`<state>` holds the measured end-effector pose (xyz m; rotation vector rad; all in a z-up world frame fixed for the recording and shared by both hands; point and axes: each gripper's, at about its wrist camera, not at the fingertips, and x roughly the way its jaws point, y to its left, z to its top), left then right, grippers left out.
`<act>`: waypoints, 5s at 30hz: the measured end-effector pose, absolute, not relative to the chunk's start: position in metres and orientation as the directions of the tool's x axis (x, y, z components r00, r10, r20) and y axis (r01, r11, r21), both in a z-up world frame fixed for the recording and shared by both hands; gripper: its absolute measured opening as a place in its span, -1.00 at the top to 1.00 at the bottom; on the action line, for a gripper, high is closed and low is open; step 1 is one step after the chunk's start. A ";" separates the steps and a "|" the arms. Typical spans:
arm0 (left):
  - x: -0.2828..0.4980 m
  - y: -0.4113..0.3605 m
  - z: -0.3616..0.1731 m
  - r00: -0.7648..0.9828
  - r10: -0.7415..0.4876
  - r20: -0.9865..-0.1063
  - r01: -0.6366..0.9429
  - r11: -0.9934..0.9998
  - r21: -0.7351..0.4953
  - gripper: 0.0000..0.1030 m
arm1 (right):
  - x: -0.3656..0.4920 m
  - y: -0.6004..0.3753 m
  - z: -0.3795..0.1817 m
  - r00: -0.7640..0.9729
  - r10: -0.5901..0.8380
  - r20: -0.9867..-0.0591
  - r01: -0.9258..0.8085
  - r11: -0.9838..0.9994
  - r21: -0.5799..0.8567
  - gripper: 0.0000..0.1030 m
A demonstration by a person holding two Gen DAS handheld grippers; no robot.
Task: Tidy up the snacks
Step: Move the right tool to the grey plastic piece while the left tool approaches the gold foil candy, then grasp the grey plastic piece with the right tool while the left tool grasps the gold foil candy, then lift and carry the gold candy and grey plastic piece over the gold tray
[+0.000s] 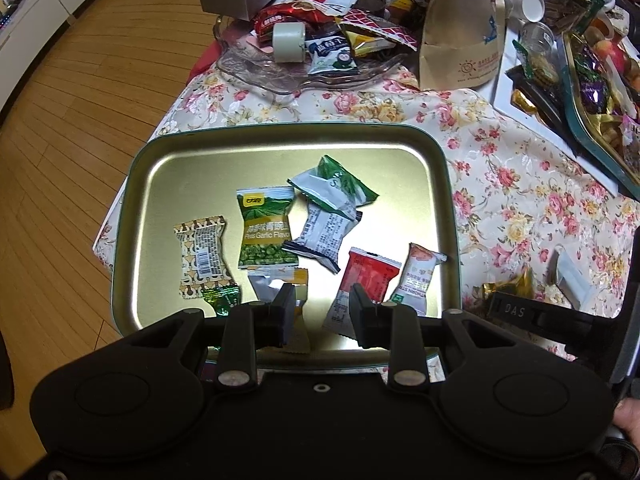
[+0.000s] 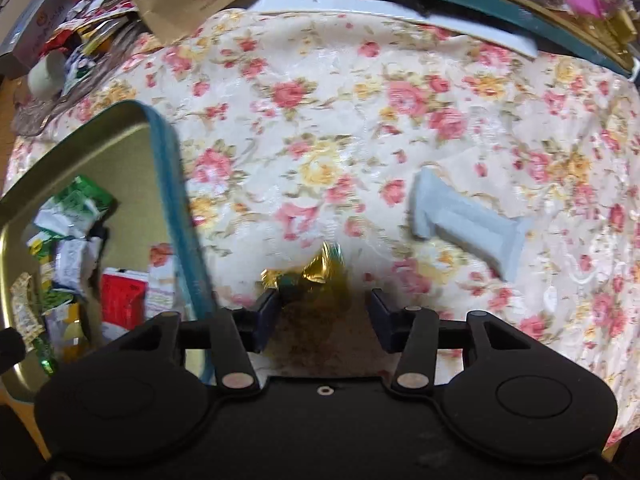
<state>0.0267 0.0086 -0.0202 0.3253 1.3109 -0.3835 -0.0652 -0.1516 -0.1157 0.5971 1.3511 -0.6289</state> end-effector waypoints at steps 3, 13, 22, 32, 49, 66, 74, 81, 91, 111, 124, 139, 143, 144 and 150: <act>0.023 0.002 -0.019 0.206 -0.098 -0.974 0.461 0.888 0.008 0.23 | -0.076 -0.161 -0.116 0.081 -0.104 -0.991 0.725 0.688 -0.013 0.01; 0.003 -0.031 -0.012 0.189 -0.136 -0.973 0.516 0.857 -0.019 0.23 | -0.123 -0.200 -0.104 0.052 -0.136 -0.989 0.790 0.612 -0.042 0.02; -0.017 -0.059 -0.017 0.150 -0.144 -0.978 0.565 0.825 -0.035 0.23 | -0.159 -0.241 -0.082 0.184 -0.145 -0.972 0.899 0.426 0.106 0.01; -0.022 -0.057 -0.027 0.129 -0.128 -0.983 0.585 0.811 -0.028 0.23 | -0.141 -0.248 -0.092 0.172 -0.206 -0.963 0.942 0.322 0.099 0.01; -0.019 -0.052 -0.026 0.097 -0.148 -0.984 0.571 0.818 -0.067 0.23 | -0.137 -0.227 -0.108 0.008 -0.213 -0.977 0.872 0.480 -0.097 0.02; -0.040 -0.092 -0.021 0.066 -0.181 -0.981 0.601 0.792 -0.106 0.23 | -0.187 -0.250 -0.097 0.024 -0.168 -0.985 0.864 0.499 -0.064 0.02; -0.038 -0.094 -0.024 0.076 -0.170 -0.983 0.589 0.803 -0.093 0.23 | -0.179 -0.233 -0.069 0.238 -0.189 -0.953 0.775 0.628 0.069 0.01; -0.028 -0.081 -0.027 0.062 -0.171 -0.983 0.545 0.831 -0.110 0.23 | -0.148 -0.200 -0.076 0.244 -0.166 -0.955 0.684 0.728 0.049 -0.01; -0.030 -0.084 -0.027 0.048 -0.194 -0.980 0.568 0.812 -0.133 0.23 | -0.148 -0.200 -0.096 0.168 -0.176 -0.970 0.690 0.723 -0.012 0.50; -0.045 -0.133 -0.058 0.106 -0.284 -0.953 0.519 0.833 -0.190 0.24 | -0.225 -0.253 -0.080 0.117 -0.169 -0.979 0.846 0.533 0.010 0.60; -0.057 -0.160 -0.089 0.147 -0.174 -0.974 0.570 0.820 -0.060 0.24 | -0.266 -0.267 -0.065 0.182 -0.171 -0.968 0.866 0.493 0.076 0.60; -0.047 -0.161 -0.102 0.131 -0.162 -0.978 0.545 0.836 -0.065 0.37 | -0.287 -0.281 -0.052 0.272 -0.121 -0.955 0.889 0.412 0.201 0.59; -0.049 -0.163 -0.108 0.100 -0.171 -0.980 0.546 0.833 -0.089 0.51 | -0.292 -0.286 -0.054 0.275 -0.098 -0.956 0.899 0.380 0.219 0.59; -0.051 -0.165 -0.108 0.110 -0.164 -0.980 0.559 0.826 -0.075 0.51 | -0.293 -0.287 -0.054 0.274 -0.095 -0.957 0.901 0.373 0.221 0.59; -0.069 -0.177 -0.109 0.067 -0.157 -0.985 0.611 0.787 -0.084 0.52 | -0.299 -0.295 -0.053 0.271 -0.101 -0.957 0.912 0.344 0.222 0.59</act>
